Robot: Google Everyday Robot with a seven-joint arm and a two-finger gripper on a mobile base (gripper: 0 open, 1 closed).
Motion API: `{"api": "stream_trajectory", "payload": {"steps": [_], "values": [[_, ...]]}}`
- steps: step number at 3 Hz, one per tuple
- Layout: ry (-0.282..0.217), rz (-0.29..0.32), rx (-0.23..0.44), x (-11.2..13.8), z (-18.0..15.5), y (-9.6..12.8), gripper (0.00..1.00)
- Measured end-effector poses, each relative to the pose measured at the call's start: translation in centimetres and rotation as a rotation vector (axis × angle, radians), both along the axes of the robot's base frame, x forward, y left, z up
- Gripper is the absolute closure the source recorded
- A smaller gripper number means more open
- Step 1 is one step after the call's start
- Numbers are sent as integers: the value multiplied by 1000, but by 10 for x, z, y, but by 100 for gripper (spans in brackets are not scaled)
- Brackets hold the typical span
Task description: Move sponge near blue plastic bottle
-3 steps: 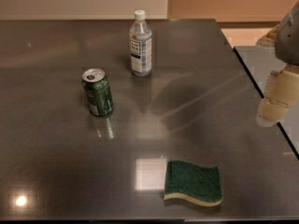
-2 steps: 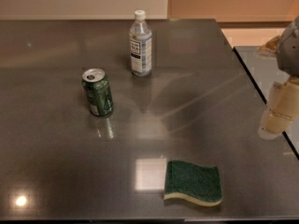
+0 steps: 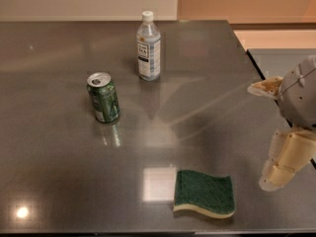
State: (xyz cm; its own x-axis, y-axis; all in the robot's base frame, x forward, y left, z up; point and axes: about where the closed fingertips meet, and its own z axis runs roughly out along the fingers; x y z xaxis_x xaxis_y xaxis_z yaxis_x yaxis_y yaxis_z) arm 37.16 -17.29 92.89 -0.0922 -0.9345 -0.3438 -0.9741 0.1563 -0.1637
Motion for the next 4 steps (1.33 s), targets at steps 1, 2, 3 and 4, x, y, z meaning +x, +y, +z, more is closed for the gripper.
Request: {"api": "stream_trajectory", "payload": {"steps": [1,2,3,4], "values": [[17,59,41,-19,-26,26,0],[47,95,50,-37,-53,44,0],[59,121,58,-53,-71,57,0],[58,140,65,-65,-84,65,0]]}}
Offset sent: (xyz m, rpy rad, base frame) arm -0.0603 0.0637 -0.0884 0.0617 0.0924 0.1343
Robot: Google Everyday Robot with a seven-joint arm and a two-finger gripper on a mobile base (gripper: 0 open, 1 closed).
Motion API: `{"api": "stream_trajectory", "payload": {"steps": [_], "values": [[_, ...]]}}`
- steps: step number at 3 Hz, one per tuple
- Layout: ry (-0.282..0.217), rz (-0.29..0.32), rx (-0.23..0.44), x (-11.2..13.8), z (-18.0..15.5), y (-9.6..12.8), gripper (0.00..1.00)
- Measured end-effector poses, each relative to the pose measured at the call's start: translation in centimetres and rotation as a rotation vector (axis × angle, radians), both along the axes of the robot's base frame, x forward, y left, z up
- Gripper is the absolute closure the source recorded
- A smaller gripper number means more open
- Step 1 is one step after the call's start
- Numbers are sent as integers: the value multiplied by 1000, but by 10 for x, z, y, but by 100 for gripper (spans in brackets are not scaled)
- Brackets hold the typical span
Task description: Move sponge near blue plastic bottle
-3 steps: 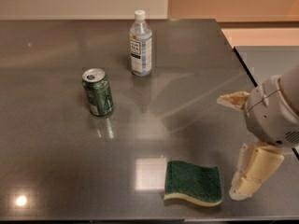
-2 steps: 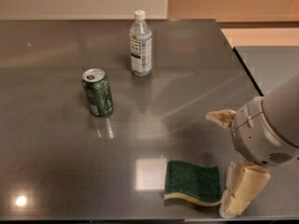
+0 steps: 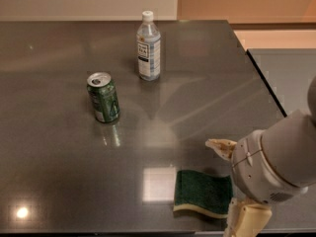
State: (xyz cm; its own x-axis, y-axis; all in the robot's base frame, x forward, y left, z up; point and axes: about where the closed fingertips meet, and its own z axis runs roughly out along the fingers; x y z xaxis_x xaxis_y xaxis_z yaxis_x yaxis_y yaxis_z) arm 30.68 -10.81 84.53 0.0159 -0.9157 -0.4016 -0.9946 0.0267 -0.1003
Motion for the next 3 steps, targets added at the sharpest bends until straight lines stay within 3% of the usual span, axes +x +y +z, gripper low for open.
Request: {"api": "stream_trajectory", "payload": {"steps": [1,3], "values": [[-3,6,1,-6,-7,4,0],[12,-9,1,-7,-13,3,41]]}}
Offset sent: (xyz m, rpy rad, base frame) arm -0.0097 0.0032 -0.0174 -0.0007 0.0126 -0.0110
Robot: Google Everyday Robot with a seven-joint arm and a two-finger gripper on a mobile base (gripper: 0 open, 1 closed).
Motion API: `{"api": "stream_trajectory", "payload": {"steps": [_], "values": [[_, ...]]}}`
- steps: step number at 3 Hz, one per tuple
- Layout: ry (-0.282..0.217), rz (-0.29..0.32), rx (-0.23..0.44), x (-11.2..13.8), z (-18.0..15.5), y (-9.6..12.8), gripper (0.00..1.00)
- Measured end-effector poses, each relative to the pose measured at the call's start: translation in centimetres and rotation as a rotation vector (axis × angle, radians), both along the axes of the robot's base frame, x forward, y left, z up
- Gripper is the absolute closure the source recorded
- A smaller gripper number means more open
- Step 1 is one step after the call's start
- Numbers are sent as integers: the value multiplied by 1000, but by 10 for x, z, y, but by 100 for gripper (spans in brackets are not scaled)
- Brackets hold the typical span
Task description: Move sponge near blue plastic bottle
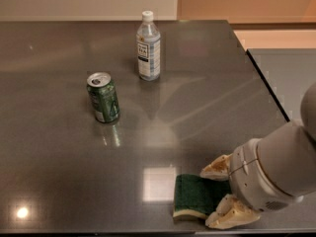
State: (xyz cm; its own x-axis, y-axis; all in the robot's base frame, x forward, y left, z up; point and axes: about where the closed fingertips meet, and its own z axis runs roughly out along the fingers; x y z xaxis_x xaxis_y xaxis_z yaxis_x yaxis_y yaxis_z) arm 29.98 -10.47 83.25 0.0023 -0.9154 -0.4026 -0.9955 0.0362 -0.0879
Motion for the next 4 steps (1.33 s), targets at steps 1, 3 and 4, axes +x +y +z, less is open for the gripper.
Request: {"api": "stream_trajectory", "payload": {"steps": [1,3,4], "values": [[6,-5,2,1,0,0,65],[-39,-55,10,34,36,-2,100],[-77,-85,6,69,56,-1,100]]}}
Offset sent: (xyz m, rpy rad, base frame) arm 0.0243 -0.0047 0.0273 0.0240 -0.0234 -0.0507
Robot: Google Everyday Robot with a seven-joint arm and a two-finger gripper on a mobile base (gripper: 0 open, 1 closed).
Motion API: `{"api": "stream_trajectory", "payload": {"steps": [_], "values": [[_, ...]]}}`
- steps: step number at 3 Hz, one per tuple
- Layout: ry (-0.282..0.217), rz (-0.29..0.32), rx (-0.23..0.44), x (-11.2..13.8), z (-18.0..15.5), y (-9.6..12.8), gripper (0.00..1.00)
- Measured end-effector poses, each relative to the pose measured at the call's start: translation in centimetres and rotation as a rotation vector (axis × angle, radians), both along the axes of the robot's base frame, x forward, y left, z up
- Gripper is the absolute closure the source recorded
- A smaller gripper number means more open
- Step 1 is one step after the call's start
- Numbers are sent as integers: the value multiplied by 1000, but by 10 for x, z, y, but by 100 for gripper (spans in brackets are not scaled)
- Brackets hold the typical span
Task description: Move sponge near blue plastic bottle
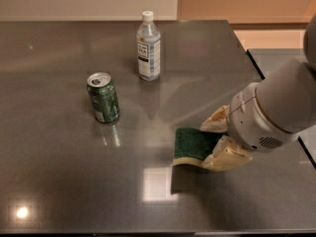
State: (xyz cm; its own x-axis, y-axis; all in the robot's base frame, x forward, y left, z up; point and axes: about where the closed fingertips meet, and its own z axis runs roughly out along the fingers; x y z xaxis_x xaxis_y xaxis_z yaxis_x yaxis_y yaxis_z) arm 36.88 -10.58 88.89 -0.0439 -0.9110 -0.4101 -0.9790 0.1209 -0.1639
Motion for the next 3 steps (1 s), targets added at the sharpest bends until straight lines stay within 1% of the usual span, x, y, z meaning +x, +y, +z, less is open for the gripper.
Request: {"api": "stream_trajectory", "payload": {"steps": [1,2,3], "values": [[-25,-29,6,42,12,1,100],[-40,-53,5,85,16,1,100],[-37,-57,4,125,15,3,100]]}}
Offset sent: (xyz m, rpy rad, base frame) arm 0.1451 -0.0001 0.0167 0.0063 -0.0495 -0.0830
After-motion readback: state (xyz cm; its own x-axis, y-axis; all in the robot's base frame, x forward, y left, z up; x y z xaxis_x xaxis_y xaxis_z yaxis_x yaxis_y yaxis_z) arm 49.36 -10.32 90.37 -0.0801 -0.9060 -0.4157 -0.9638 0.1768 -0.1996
